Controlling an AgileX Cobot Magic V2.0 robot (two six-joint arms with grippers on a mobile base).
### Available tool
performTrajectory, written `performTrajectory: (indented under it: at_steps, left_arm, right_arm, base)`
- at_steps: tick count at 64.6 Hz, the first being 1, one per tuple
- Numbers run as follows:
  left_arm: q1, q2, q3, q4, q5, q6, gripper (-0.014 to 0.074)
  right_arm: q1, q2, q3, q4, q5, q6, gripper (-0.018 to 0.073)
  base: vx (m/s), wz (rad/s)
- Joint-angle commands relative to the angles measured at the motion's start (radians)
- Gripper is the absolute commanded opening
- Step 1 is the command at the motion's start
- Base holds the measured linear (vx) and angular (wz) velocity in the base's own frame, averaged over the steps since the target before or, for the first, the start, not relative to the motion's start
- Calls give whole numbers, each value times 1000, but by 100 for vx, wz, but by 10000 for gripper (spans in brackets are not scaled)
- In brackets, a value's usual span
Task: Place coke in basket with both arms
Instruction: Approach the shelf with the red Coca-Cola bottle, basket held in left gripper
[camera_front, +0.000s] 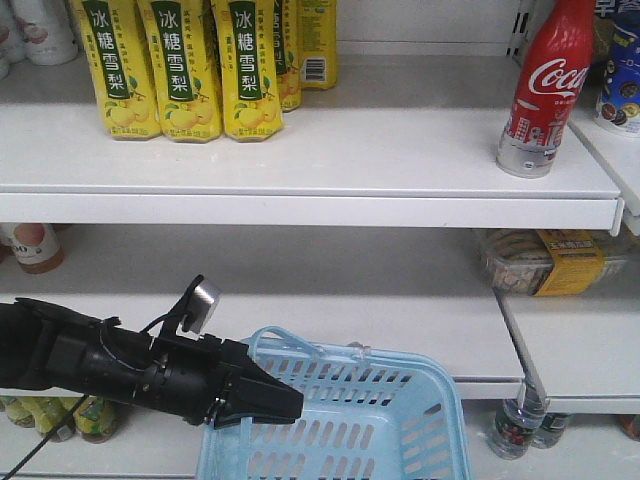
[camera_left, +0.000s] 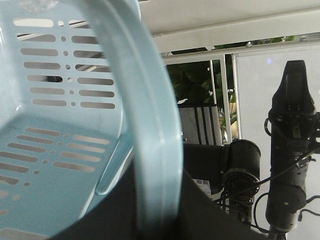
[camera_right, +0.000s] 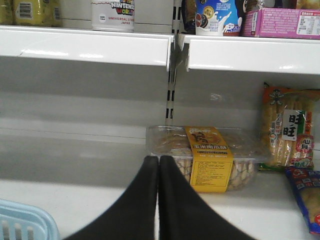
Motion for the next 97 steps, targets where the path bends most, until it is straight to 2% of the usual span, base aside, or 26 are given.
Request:
performTrajectory:
  at_steps: [1,97]
  left_arm:
    - [-3,-50,-19,-77,79,14,-6]
    - [-3,-50,-19,-77,79,14,-6]
  right_arm:
    - [-7,-18,11,-7,-71,-4,-9]
    - [-7,-18,11,-7,-71,-4,-9]
  base:
    - [3,-1]
    - [2,0]
